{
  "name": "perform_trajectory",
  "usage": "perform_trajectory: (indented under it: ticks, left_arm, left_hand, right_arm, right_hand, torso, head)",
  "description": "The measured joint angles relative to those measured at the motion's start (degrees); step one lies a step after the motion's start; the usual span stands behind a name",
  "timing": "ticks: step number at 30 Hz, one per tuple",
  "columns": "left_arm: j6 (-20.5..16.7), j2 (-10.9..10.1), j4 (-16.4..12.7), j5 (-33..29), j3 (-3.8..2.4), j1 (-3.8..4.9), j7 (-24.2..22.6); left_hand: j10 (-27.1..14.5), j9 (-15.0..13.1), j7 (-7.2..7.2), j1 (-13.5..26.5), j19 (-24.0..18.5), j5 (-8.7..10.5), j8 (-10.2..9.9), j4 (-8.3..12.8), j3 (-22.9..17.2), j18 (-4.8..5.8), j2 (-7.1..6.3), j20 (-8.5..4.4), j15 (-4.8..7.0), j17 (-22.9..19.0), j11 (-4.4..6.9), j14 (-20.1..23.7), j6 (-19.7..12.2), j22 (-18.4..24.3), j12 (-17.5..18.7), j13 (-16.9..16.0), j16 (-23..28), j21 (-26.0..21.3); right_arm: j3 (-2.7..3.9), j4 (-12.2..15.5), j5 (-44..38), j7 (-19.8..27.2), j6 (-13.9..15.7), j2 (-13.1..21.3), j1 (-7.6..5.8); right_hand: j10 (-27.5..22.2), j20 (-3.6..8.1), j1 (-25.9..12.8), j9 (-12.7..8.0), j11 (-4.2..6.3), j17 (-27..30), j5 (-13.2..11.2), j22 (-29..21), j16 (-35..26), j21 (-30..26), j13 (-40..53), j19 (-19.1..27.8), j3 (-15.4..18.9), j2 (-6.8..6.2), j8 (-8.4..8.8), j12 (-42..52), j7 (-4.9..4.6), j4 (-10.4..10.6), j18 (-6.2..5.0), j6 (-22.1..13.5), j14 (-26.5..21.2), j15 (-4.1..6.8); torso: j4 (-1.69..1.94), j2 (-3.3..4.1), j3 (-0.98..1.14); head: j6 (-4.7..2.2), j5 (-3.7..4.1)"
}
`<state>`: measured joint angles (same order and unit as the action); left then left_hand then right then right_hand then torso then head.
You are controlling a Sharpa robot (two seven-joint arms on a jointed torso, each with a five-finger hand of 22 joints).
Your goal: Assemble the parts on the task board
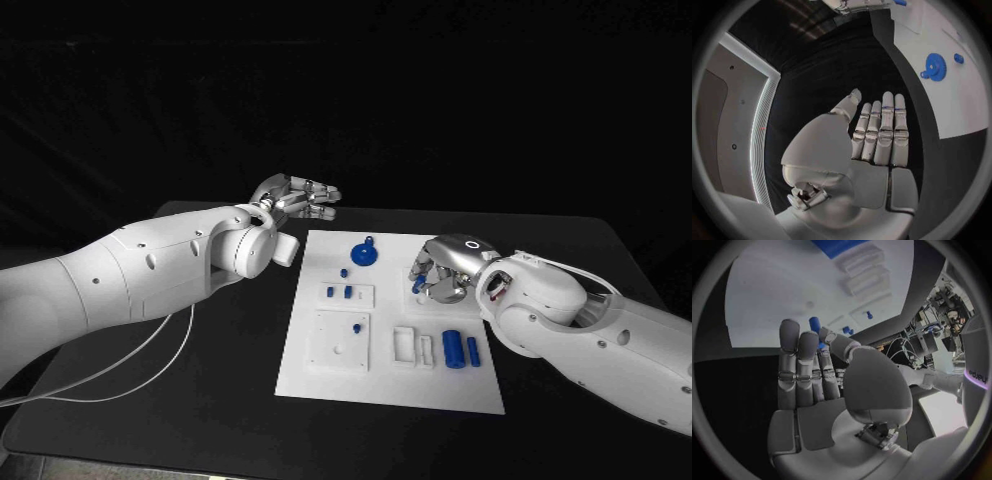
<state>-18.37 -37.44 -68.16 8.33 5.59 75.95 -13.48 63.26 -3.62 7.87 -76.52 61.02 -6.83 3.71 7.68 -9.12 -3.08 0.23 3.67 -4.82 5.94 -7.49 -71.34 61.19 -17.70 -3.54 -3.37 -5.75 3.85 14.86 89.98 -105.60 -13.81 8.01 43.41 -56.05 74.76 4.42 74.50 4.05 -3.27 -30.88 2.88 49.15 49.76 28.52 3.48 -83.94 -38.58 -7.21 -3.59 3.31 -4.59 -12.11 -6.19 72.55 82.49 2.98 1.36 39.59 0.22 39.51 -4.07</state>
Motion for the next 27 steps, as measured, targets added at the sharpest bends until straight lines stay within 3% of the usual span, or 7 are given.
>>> perform_trajectory:
  ticks: [4, 11, 13, 21, 27]
  left_arm:
    - [0.0, 0.2, 0.2, 0.0, 0.00, 0.00, 0.0]
    - [0.0, 0.6, 0.8, 0.0, 0.00, 0.00, 0.0]
    - [0.0, 0.8, 1.1, 0.0, 0.00, 0.00, 0.0]
    - [0.0, 1.9, 2.3, 0.0, 0.00, -0.01, 0.0]
    - [0.0, 2.5, 3.0, 0.0, 0.00, -0.04, -0.1]
  left_hand:
    - [0.0, 0.0, 0.00, 0.0, 0.0, 0.00, 0.0, 0.0, 0.0, 0.00, 0.00, 0.00, 0.00, 0.0, 0.00, 0.0, 0.0, 0.0, 0.0, 0.0, 0.0, 0.0]
    - [0.0, 0.0, 0.00, 0.0, 0.0, 0.00, 0.0, 0.0, 0.0, 0.00, 0.00, 0.00, 0.00, 0.0, 0.00, 0.0, 0.0, 0.0, 0.0, 0.0, 0.0, 0.0]
    - [0.0, 0.0, 0.00, 0.0, 0.0, 0.00, 0.0, 0.0, 0.0, 0.00, 0.00, 0.00, 0.00, 0.0, 0.00, 0.0, 0.0, 0.0, 0.0, 0.0, 0.0, 0.0]
    - [0.0, 0.0, 0.00, 0.0, 0.1, 0.00, 0.0, 0.0, 0.0, 0.00, 0.00, 0.12, 0.00, 0.0, 0.00, 0.0, 0.0, 0.2, 0.0, 0.0, 0.0, 0.2]
    - [0.0, 0.0, 0.00, 0.0, 0.2, 0.00, 0.0, 0.0, 0.0, 0.00, 0.00, 0.21, 0.00, 0.0, 0.00, 0.0, 0.0, 0.3, 0.0, 0.0, 0.0, 0.2]
  right_arm:
    - [0.80, 1.9, 0.2, 0.0, 0.3, 0.0, -0.06]
    - [0.92, 3.8, 0.7, 0.0, 0.4, -2.1, -0.03]
    - [0.33, 4.1, 0.7, 0.0, 0.3, -3.1, -0.05]
    - [-3.26, 4.6, 0.3, 0.5, 0.3, -7.6, 0.08]
    - [-5.03, 4.6, -0.4, 1.0, 0.4, -10.3, 0.14]
  right_hand:
    - [0.0, 0.00, -0.1, 0.0, 0.01, -0.1, 0.0, 0.2, 0.0, 0.0, 0.0, 0.0, 0.0, 0.05, 0.00, 0.0, -0.04, 0.0, 0.02, 0.0, 0.0, 0.00]
    - [0.0, -0.01, -0.1, 0.0, 0.01, -0.2, 0.0, 0.5, -0.2, 0.0, 0.0, 0.0, 0.1, 0.05, 0.00, 0.0, -0.04, -0.1, 0.06, 0.0, 0.0, 0.00]
    - [0.0, -0.01, -0.1, 0.0, 0.01, -0.2, 0.0, 0.6, -0.2, 0.0, 0.0, 0.0, 0.1, 0.05, 0.00, -0.1, -0.04, -0.1, 0.05, 0.0, 0.0, 0.00]
    - [0.0, -0.02, -0.1, -0.1, 0.02, -0.2, -0.1, 0.8, -0.3, -0.2, 0.0, 0.0, -0.1, 0.04, 0.01, -0.2, -0.04, -0.2, -0.44, 0.0, 0.0, -0.01]
    - [0.0, -0.02, -0.3, -0.1, 0.03, -0.2, -0.1, 0.9, -0.3, -0.4, 0.0, 0.0, -0.1, 0.27, 0.06, -0.2, -0.05, -0.6, -0.51, 0.0, 0.0, -0.01]
  torso:
    - [-0.01, 0.00, 0.01]
    - [-0.05, 0.00, 0.01]
    - [-0.06, -0.03, 0.01]
    - [0.03, -0.07, -0.02]
    - [0.11, 0.02, -0.01]
  head:
    - [-0.13, -0.07]
    - [-0.22, -0.75]
    - [-0.22, -0.94]
    - [-0.34, -1.47]
    - [-0.36, -1.91]
